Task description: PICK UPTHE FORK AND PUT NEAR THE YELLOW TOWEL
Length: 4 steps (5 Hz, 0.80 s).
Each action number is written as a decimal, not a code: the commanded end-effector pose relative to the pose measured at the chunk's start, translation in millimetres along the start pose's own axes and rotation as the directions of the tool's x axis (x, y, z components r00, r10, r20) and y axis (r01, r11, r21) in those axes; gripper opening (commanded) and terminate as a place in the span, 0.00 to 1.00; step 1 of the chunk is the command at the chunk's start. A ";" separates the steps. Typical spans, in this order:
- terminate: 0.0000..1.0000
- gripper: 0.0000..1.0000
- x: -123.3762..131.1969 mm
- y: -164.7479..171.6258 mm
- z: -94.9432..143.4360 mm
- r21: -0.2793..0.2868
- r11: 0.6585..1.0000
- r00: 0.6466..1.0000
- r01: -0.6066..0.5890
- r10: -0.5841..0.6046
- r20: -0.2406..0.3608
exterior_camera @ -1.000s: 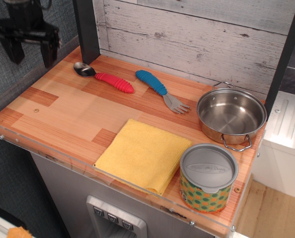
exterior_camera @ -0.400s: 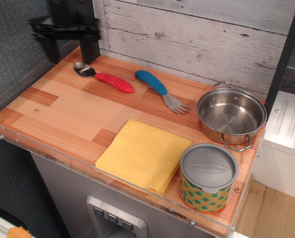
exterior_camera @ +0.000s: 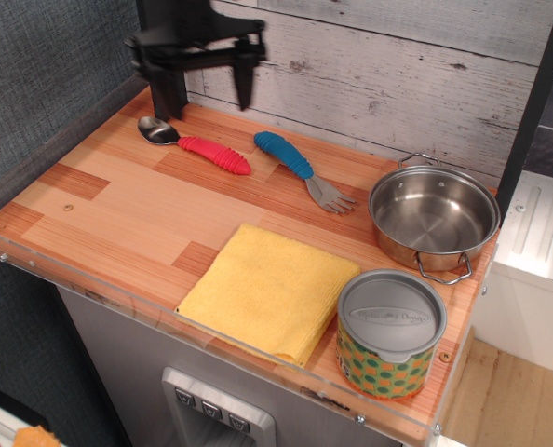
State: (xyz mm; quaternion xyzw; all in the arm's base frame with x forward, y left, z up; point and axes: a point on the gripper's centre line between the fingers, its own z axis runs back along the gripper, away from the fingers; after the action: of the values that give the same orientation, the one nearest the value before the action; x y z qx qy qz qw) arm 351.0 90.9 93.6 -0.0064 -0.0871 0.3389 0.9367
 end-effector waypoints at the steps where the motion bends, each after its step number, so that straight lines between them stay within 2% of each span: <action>1: 0.00 1.00 6.5 -41.1 -3.9 -0.024 0.996 0.995 -0.081 0.082 0.053; 2: 0.00 1.00 9.6 -50.1 -17.0 0.015 0.990 0.989 -0.137 0.136 0.051; 3: 0.00 1.00 13.1 -52.4 -28.7 0.011 0.981 0.980 -0.192 0.191 0.060; 4: 0.00 1.00 13.3 -57.9 -39.2 -0.022 0.972 0.971 -0.233 0.234 0.056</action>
State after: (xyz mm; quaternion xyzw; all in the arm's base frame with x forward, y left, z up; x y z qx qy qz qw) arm 394.4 50.4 44.3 -0.0088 -0.0937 0.4479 0.8891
